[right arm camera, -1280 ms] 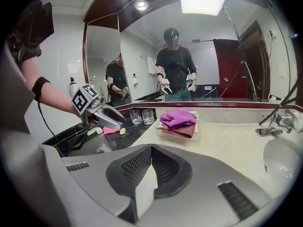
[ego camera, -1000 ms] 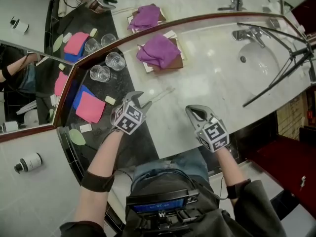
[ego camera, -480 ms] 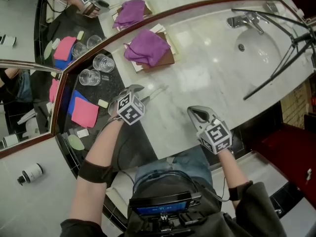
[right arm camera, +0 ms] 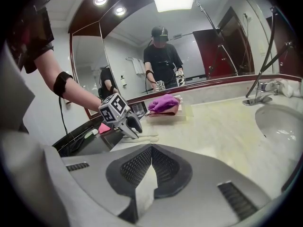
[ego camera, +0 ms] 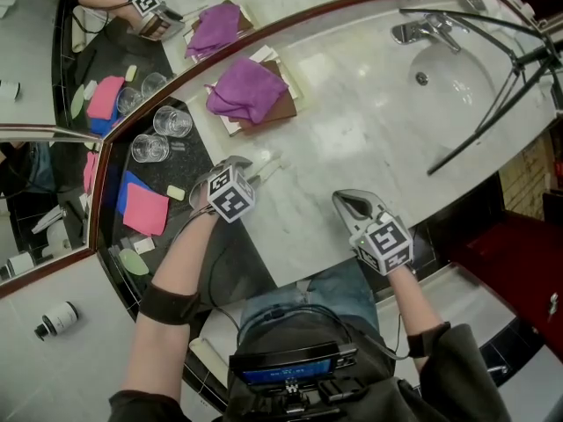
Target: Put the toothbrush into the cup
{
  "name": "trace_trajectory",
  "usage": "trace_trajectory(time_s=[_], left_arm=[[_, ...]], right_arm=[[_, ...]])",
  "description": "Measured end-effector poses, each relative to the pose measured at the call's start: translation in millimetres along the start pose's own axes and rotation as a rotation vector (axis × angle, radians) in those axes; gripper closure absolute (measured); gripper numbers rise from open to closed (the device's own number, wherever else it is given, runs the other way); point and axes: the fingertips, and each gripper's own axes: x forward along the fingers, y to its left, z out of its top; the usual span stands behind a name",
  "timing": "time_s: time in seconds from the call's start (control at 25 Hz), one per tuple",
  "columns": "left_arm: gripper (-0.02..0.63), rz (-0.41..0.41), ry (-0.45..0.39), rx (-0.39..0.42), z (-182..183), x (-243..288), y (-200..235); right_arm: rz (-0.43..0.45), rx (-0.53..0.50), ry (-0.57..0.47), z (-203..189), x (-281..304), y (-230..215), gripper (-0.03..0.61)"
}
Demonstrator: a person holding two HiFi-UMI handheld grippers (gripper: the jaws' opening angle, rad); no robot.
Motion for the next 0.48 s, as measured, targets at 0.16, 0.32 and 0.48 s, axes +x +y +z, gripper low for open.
trace_trajectory(time_s=[0.16,0.32,0.48], left_arm=[[0.501,-0.026,0.005,-0.005,0.0,1.2,-1.5],[0.53,-0.053,0.007,-0.004,1.1,0.0,-6.4],[0.58,-0.056,-0.002,-0.012,2.3,0.9,-7.5]], right_arm=[[0.005,0.013,-0.002,-2.8,0.1,-4.2,0.566],[0.006,0.028,0.007,0.0,2.3,-4.2,0.566],[0.012,0.027,0.016,-1.2,4.9,-2.5,0.566]])
